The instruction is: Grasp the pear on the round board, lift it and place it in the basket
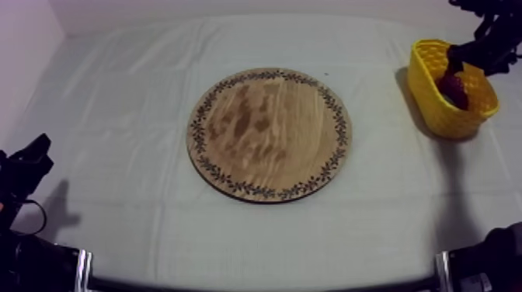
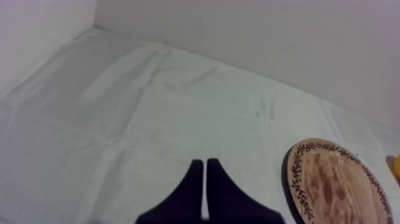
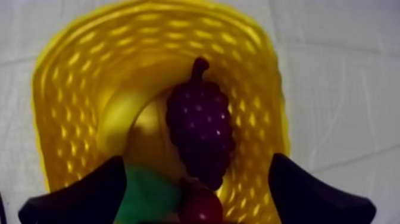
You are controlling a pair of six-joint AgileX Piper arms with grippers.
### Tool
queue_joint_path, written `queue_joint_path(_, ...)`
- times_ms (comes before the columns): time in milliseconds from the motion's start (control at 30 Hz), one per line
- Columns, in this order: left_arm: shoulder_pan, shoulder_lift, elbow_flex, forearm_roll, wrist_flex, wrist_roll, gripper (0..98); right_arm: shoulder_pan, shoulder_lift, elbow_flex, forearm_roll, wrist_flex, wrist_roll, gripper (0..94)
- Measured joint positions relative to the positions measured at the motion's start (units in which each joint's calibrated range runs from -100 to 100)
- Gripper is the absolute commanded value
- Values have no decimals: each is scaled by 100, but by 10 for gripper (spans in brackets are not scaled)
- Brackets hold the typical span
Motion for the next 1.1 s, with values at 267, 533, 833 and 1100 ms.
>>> queue_joint_path(267,0,0,0,0,0,0,1,43,-1237,911,40,-1127,-51,647)
queue_joint_path(533,0,0,0,0,0,0,1,-100,-3155,2570,38,-2030,-61,566)
queue_joint_path(833,0,0,0,0,0,0,1,-486,-5755,4582,-460,-2111,390,398)
queue_joint_path(1100,0,0,0,0,0,0,1,-831,-7952,6008,-1190,-1503,1044,195)
